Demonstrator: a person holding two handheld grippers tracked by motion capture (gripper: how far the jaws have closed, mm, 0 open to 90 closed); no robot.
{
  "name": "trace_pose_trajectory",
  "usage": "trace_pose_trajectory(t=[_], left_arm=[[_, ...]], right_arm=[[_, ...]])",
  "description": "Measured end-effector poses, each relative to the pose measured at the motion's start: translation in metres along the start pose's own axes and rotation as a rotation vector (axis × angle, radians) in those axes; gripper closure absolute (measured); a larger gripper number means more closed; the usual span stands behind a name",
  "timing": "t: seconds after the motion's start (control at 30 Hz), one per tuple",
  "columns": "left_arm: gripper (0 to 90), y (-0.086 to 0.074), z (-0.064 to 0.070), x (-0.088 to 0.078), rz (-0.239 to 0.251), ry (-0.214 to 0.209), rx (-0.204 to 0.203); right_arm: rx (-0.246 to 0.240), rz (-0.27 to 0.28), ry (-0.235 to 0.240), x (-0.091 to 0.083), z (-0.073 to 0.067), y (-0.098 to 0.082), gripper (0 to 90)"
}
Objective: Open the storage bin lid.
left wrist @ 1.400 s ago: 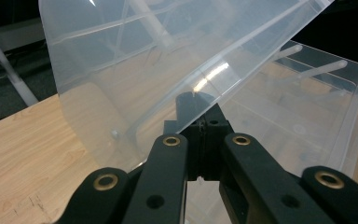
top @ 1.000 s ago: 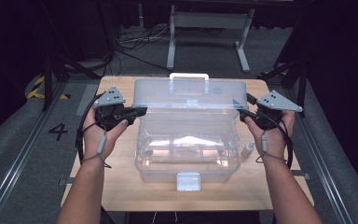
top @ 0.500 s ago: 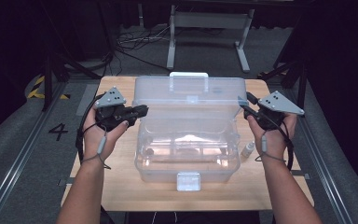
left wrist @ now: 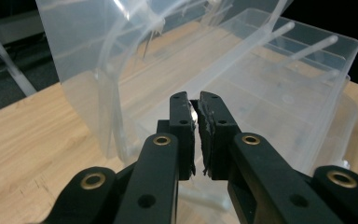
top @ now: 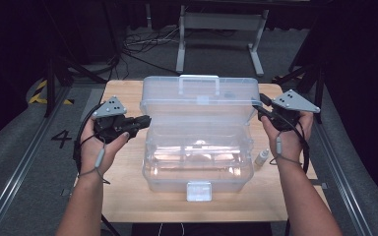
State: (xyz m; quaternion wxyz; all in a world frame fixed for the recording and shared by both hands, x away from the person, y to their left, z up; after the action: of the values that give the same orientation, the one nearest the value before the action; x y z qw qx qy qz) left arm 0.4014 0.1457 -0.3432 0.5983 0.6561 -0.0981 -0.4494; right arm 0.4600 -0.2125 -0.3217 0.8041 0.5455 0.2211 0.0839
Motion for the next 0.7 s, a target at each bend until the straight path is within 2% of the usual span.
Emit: trace_pose_trajectory(t=[0.13,0.3,0.37,0.47,0.5,0.7], left_arm=[[82.8,-0.008,0.001,-0.005,-0.021,-0.007,0.001],[80.9,-0.016,0.01,-0.015,-0.04,-0.087,-0.001],[80.8,-0.02,0.015,-0.018,-0.057,-0.11,0.009],[80.0,-0.025,0.019,-0.02,-0.079,-0.118,0.027],[80.0,-0.031,0.024,-0.021,-0.104,-0.126,0.048],[77.9,-0.044,0.033,-0.019,-0.164,-0.167,0.067]], right_arm=[[0.006,-0.013,0.007,0.003,0.003,0.002,71.2],[-0.006,-0.036,0.01,0.007,0.006,0.004,71.8],[0.004,-0.045,0.021,0.009,0.007,0.005,71.7],[0.013,-0.06,0.034,0.011,0.009,0.007,71.7],[0.012,-0.066,0.036,0.013,0.01,0.007,71.7],[0.03,-0.088,0.053,0.02,0.014,0.01,72.1]])
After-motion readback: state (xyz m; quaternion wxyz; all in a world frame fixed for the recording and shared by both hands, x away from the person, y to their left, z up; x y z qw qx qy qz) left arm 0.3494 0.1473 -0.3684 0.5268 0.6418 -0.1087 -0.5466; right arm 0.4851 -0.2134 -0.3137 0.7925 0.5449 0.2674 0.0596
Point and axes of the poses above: each handheld gripper's, and its own axes: x roughly forward along the jaws, y roughly out of its top, z roughly to its right, the point moved 7 cm from there along x, roughly forward along the jaws, and after that the axes turned 5 degrees about -x, right-handed, at the moved point
